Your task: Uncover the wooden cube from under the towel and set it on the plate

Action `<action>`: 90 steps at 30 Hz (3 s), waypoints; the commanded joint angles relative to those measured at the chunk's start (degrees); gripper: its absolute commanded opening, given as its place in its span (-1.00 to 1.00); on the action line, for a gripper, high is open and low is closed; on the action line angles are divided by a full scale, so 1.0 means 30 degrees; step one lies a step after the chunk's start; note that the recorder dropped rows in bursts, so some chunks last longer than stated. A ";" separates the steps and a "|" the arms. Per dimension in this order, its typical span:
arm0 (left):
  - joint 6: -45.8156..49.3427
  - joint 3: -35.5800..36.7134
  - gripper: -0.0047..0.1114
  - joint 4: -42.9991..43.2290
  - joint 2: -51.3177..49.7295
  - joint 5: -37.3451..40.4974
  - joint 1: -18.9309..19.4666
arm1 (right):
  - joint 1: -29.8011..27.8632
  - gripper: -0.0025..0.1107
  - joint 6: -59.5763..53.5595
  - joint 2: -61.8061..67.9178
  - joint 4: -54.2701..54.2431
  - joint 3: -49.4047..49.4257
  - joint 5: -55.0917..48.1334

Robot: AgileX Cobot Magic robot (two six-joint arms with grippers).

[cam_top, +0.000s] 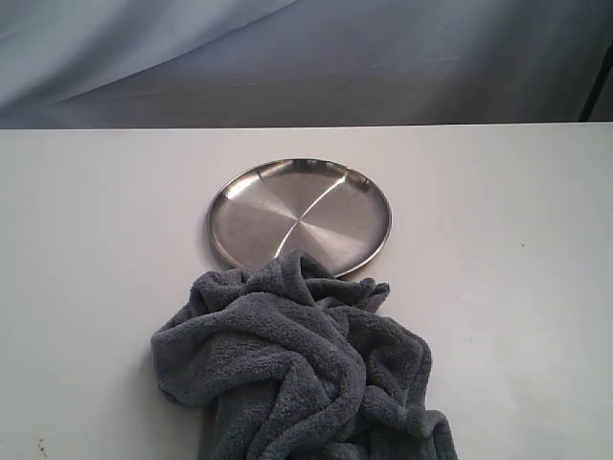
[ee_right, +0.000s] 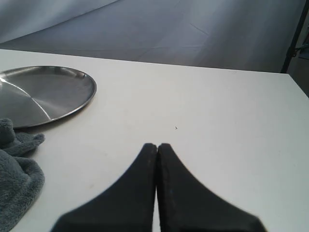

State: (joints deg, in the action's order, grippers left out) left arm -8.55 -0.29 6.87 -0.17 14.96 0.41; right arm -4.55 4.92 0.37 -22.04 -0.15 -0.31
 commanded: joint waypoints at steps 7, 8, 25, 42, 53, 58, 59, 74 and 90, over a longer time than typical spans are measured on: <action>-0.0139 0.0097 -0.92 -0.0086 0.0056 -0.0038 0.0069 | 0.0001 -0.90 0.0076 -0.0123 -0.0094 0.0050 -0.0225; -0.0139 0.0097 -0.92 -0.0086 0.0056 -0.0038 0.0069 | 0.0001 -0.90 0.0076 -0.0123 -0.0094 0.0050 -0.0225; -0.0139 0.0097 -0.92 -0.0086 0.0056 -0.0038 0.0069 | 0.0001 -0.90 0.0076 -0.0123 -0.0094 0.0050 -0.0225; -0.0139 0.0097 -0.92 -0.0086 0.0056 -0.0038 0.0069 | 0.0001 -0.90 0.0076 -0.0123 -0.0094 0.0050 -0.0225; -0.1814 0.0097 -0.92 -0.7195 0.0056 -0.3520 0.0069 | 0.0001 -0.90 0.0076 -0.0123 -0.0094 0.0050 -0.0225; -0.2499 0.0097 -0.92 -1.0053 0.0056 -0.4835 0.0069 | 0.0001 -0.90 0.0076 -0.0123 -0.0094 0.0050 -0.0225; -0.2559 0.0097 -0.92 -1.0245 0.0056 -0.4713 0.0069 | 0.0001 -0.90 0.0076 -0.0123 -0.0094 0.0050 -0.0225; 0.2271 -0.9133 -0.92 -0.5934 -0.5048 0.8278 -0.0531 | 0.0001 -0.90 0.0076 -0.0123 -0.0094 0.0050 -0.0225; 0.8029 -1.3112 -0.92 -0.7016 -1.3702 1.6303 -0.4897 | 0.0001 -0.90 0.0076 -0.0123 -0.0094 0.0050 -0.0225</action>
State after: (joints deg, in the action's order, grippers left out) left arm 13.88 -39.16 -12.77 -39.21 61.01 -11.82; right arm -4.55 4.92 0.37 -22.04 -0.15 -0.31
